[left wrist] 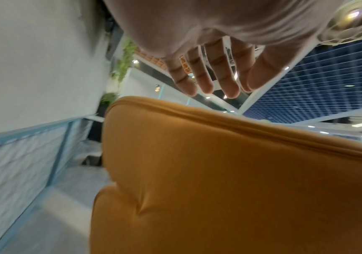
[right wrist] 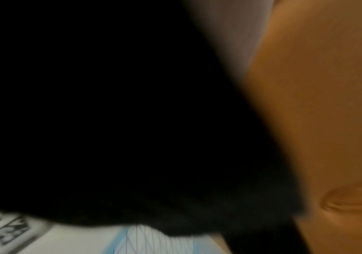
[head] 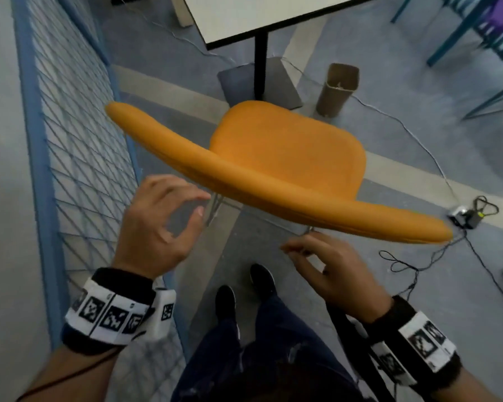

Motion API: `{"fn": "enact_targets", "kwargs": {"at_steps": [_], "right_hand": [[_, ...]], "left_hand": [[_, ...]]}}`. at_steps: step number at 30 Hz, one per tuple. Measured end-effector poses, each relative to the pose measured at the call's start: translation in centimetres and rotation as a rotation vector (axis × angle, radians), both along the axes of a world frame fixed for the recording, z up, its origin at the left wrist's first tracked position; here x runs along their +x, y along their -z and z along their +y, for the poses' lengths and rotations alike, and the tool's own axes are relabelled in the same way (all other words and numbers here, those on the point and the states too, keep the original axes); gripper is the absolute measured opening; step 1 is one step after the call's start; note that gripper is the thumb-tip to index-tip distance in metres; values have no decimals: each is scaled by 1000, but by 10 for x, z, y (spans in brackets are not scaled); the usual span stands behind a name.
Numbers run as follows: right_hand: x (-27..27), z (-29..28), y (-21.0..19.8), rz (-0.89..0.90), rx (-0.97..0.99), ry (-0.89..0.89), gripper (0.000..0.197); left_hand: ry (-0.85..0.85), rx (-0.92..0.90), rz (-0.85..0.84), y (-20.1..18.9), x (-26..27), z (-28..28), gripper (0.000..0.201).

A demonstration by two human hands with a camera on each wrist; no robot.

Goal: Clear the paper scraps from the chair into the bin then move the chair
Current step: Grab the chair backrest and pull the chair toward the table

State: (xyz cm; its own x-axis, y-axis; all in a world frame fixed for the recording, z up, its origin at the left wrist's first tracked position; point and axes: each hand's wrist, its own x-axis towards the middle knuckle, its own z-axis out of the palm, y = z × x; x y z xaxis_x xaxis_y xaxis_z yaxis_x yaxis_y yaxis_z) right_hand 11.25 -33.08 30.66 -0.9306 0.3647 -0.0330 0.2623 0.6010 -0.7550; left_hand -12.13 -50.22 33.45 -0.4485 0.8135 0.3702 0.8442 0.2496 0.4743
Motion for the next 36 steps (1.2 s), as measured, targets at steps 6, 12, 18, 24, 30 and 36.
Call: {"fn": "enact_targets", "kwargs": {"at_steps": [6, 12, 18, 24, 30, 36], "right_hand": [[-33, -31, -37, 249, 363, 220, 16], [-80, -17, -29, -252, 543, 341, 63], [-94, -10, -20, -367, 689, 446, 75], [-101, 4, -18, -407, 751, 409, 73], [-98, 13, -17, -428, 738, 382, 73], [-84, 28, -18, -423, 746, 367, 74]], "left_hand": [[146, -263, 184, -5, -71, 26, 58], [184, -506, 275, 1, -118, 41, 90], [248, -573, 329, 2, -127, 70, 93], [232, -461, 364, 9, -131, 75, 84], [186, -452, 377, 13, -124, 79, 87], [137, -427, 341, 16, -102, 84, 90]]}}
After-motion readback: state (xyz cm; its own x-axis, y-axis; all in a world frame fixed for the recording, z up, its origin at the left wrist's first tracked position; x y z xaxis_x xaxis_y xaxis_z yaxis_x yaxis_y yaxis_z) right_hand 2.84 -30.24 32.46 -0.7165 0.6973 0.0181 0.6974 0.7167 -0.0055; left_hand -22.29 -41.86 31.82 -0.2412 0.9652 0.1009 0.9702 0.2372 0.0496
